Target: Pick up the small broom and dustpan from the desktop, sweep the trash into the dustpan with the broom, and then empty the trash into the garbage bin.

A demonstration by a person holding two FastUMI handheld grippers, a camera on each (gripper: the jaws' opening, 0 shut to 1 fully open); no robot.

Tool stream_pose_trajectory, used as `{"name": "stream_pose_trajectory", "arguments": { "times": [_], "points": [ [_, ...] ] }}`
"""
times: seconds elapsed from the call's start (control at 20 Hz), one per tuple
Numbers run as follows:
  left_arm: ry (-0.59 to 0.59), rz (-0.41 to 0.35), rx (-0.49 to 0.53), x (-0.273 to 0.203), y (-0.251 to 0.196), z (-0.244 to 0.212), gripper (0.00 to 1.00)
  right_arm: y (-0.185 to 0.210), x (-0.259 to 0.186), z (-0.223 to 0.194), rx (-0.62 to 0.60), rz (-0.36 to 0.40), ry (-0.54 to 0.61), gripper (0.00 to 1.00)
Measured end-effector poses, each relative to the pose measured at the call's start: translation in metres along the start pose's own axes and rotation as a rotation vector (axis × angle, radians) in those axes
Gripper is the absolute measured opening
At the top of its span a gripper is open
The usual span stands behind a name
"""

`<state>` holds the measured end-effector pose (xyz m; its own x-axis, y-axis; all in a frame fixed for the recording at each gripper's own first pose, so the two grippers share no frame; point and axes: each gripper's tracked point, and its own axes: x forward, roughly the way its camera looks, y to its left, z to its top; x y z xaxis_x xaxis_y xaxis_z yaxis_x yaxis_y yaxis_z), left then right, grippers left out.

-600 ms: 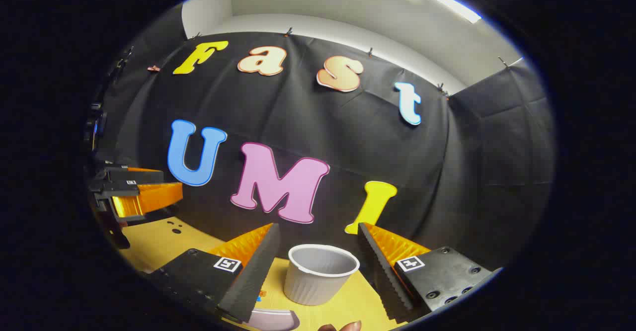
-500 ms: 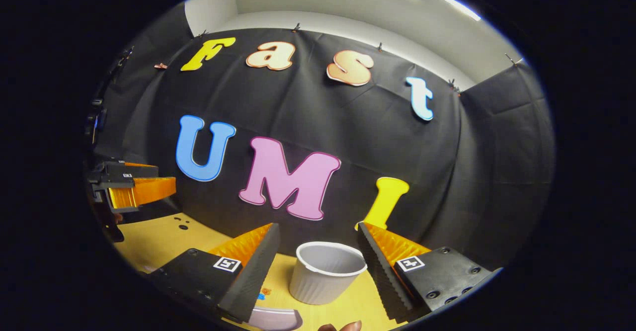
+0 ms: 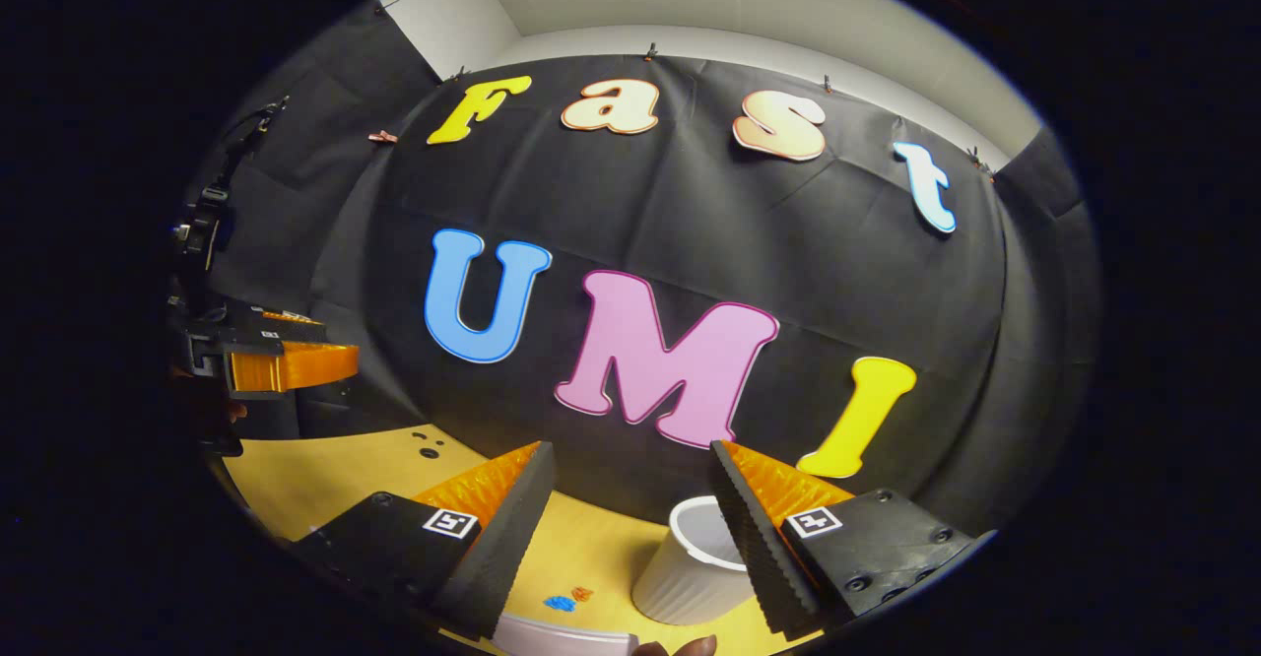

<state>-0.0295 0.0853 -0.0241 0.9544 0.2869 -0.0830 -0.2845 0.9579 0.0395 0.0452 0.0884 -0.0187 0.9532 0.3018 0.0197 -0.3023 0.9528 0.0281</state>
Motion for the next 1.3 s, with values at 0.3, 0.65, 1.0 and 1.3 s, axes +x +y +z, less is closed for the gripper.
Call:
{"name": "stream_pose_trajectory", "arguments": {
  "times": [0.3,0.65,1.0,1.3],
  "points": [
    [0.001,0.099,0.002,0.005,0.030,-0.001,0.96,0.039,0.029,-0.014,0.042,0.116,0.030,0.98],
    [0.012,0.088,-0.004,0.014,0.032,-0.012,0.96,0.035,0.018,-0.065,0.041,0.122,0.176,0.98],
    [0.052,0.022,0.045,0.020,0.019,-0.034,0.96,0.013,-0.067,-0.173,0.003,0.113,0.489,0.98],
    [0.098,-0.007,0.080,0.019,0.005,-0.055,0.96,0.030,-0.145,-0.293,0.094,0.144,0.857,0.97]
  ]
}}
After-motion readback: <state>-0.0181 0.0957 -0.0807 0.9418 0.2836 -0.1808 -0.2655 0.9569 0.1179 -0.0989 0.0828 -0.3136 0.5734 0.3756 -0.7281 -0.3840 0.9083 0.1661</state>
